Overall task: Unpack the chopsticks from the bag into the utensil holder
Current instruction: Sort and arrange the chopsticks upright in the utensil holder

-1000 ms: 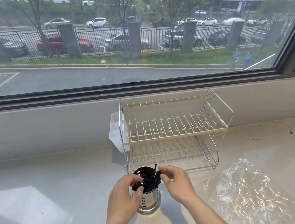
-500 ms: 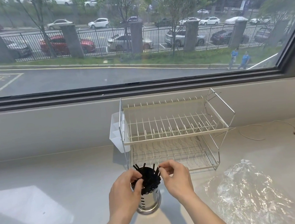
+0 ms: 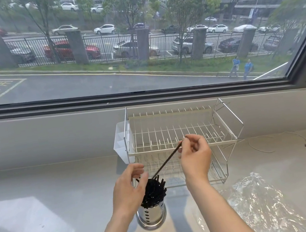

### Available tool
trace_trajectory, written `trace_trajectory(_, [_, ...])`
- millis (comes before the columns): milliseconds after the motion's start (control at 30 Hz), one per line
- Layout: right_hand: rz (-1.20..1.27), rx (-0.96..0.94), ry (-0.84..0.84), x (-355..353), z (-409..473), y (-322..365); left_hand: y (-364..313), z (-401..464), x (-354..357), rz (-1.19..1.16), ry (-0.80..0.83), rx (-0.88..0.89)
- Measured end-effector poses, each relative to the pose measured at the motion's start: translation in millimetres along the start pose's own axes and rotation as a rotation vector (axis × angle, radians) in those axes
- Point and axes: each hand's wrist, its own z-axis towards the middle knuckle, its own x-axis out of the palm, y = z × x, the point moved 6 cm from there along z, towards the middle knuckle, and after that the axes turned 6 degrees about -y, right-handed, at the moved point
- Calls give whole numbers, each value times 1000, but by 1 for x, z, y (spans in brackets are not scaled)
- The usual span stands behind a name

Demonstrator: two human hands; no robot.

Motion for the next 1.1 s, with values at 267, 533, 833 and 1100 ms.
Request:
trace_trajectory(267, [55,424,-47,-6,-6,-41,-13,21,-28,-506,-208,-174])
trace_trajectory(533, [-570,300,246,-14,-25,-83,-23,39,-73,-383,-490,-39])
trace_trajectory(833, [-726,113,553,24,-39,-93,-10,20,-46,89,-284,159])
trace_trajectory(1100, [-871,-84,634,43,-49,-96,28,-1,-1,261,49,71])
